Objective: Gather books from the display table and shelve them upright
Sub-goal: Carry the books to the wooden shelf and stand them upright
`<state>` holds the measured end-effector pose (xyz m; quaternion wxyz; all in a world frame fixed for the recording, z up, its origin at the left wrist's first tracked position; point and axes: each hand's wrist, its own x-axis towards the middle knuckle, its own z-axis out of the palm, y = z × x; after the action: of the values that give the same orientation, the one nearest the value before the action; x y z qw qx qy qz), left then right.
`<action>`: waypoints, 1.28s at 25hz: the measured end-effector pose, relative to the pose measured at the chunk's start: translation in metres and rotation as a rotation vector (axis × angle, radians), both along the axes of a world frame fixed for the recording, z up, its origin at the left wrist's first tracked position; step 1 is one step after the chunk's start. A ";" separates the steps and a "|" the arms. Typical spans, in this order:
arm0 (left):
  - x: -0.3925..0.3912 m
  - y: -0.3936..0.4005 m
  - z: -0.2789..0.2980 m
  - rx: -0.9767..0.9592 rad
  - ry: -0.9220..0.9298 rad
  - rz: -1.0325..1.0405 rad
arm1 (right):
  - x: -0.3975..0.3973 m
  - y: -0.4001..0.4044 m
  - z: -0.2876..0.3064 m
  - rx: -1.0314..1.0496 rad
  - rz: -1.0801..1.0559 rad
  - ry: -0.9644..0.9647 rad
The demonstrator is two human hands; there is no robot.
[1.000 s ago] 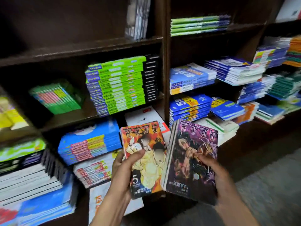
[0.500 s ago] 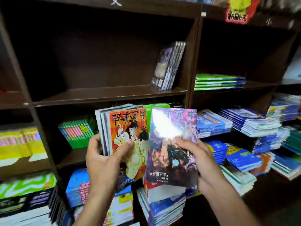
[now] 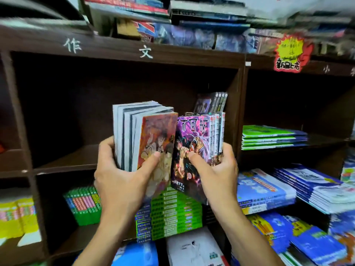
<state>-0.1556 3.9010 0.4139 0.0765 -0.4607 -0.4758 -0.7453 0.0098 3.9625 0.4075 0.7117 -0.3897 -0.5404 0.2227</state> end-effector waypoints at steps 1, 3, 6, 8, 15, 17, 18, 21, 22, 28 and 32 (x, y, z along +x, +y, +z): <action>0.003 0.007 0.007 0.013 0.032 0.039 | -0.003 0.011 0.006 0.007 -0.029 -0.002; 0.007 0.023 0.024 0.039 0.061 0.114 | -0.010 0.037 0.019 0.020 -0.043 0.005; 0.008 0.053 0.045 0.049 0.044 0.179 | -0.017 0.080 0.038 0.023 -0.053 -0.004; 0.006 0.071 0.052 0.053 0.030 0.211 | -0.021 0.105 0.048 0.022 -0.063 0.014; 0.003 0.116 0.050 -0.016 -0.006 0.237 | -0.048 0.182 0.066 -0.049 -0.022 0.012; 0.005 0.122 0.049 -0.033 0.007 0.238 | -0.060 0.195 0.060 -0.067 -0.053 -0.026; 0.005 0.125 0.048 -0.037 0.010 0.238 | -0.066 0.200 0.056 -0.077 -0.078 -0.060; 0.000 0.129 0.047 -0.047 0.004 0.244 | -0.079 0.211 0.048 -0.121 -0.141 -0.119; -0.002 0.129 0.047 -0.049 -0.001 0.246 | -0.081 0.213 0.048 -0.129 -0.156 -0.111; -0.011 0.127 0.038 -0.064 -0.040 0.209 | -0.083 0.199 0.052 -0.098 -0.183 -0.312; -0.014 0.126 0.031 -0.091 -0.057 0.195 | -0.068 0.184 0.045 0.314 -0.514 -0.781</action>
<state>-0.1700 4.0268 0.4449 0.1139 -0.3939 -0.5537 -0.7248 -0.0581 4.1461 0.4521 0.5380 -0.4529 -0.6801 -0.2071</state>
